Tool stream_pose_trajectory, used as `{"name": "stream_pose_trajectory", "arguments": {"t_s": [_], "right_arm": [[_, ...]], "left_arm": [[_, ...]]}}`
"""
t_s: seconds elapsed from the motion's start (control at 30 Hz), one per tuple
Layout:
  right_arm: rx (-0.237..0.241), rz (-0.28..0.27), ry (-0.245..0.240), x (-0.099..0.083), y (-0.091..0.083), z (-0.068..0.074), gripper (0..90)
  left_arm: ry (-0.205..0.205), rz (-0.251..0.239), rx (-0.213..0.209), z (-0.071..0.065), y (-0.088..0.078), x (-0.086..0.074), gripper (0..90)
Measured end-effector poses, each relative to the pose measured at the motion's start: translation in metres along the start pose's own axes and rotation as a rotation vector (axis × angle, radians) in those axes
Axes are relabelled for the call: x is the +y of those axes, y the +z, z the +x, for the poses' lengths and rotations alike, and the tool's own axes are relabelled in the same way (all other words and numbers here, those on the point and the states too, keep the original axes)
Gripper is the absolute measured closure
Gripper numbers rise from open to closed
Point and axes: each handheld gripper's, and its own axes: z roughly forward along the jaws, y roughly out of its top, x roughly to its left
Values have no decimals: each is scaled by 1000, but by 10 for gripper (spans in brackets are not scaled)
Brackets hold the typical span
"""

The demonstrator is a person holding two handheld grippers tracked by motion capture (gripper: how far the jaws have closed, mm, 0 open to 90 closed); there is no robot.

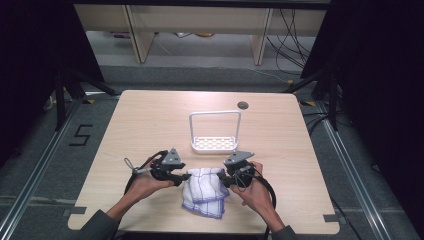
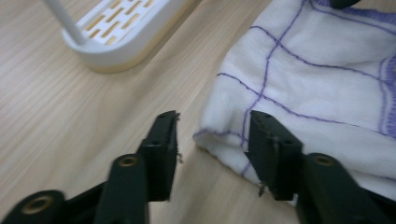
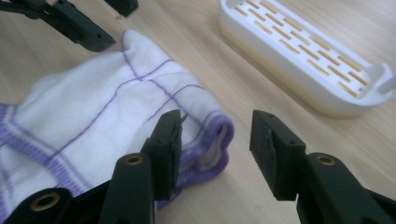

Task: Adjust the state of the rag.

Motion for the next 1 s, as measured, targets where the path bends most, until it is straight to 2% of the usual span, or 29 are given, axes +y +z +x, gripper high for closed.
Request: {"name": "stream_pose_trajectory", "arguments": {"t_s": [0.03,0.07,0.13,0.17,0.23,0.27,0.3,0.33,0.4,0.43,0.47,0.5,0.53,0.57,0.63,0.67,0.7,0.73,0.77,0.8,0.83,0.9,0.93,1.0], "right_arm": [[-3,5,-17,-3,-12,8,514],[-3,5,-17,-3,-12,8,514],[7,4,-25,-8,-25,15,487],[10,-3,-13,-11,-29,19,477],[26,-7,1,-17,-37,25,464],[36,-3,9,-20,-38,27,450],[39,-14,31,-23,-36,31,444],[57,16,23,-27,-35,34,445],[57,27,26,-29,-32,35,445],[53,29,43,-31,-28,37,448],[58,72,49,-34,-22,35,468],[58,72,49,-34,-22,35,468],[55,65,39,-35,-18,34,483],[63,86,44,-37,-16,33,523],[71,86,23,-38,-12,30,612],[87,92,16,-38,-11,30,703],[82,95,-19,-38,-10,29,769],[70,81,-46,-37,-9,29,812],[72,84,-64,-35,-11,29,852],[62,32,-105,-29,-15,29,867],[62,32,-105,-29,-15,29,867],[50,-2,-121,-21,-24,30,870],[41,-20,-116,-17,-28,31,871],[65,-60,-97,-7,-35,29,872]], "left_arm": [[7,-5,-21,-4,-7,-2,482],[1,-16,-33,-9,-12,-6,482],[-33,-29,-65,-20,-21,-13,445],[-32,-37,-79,-25,-24,-15,427],[-66,-53,-117,-36,-26,-20,399],[-69,-51,-112,-40,-27,-20,389],[-65,-47,-112,-44,-26,-21,381],[-70,-47,-117,-49,-24,-20,379],[-48,-46,-130,-55,-20,-18,380],[-37,-39,-133,-57,-18,-17,381],[-40,-42,-133,-62,-12,-16,394],[-40,-42,-133,-62,-12,-16,412],[-10,-29,-139,-64,-9,-14,412],[-6,-25,-133,-65,-7,-14,438],[12,-28,-130,-67,-2,-13,491],[28,-23,-114,-66,1,-12,535],[12,-33,-106,-68,3,-12,598],[35,-34,-105,-66,6,-11,656],[21,-40,-99,-66,7,-11,741],[30,-53,-102,-65,6,-10,848],[30,-56,-103,-65,4,-8,848],[37,-72,-109,-63,-2,-3,863],[55,-87,-103,-61,-6,2,865],[51,-116,-88,-56,-12,8,868]]}}
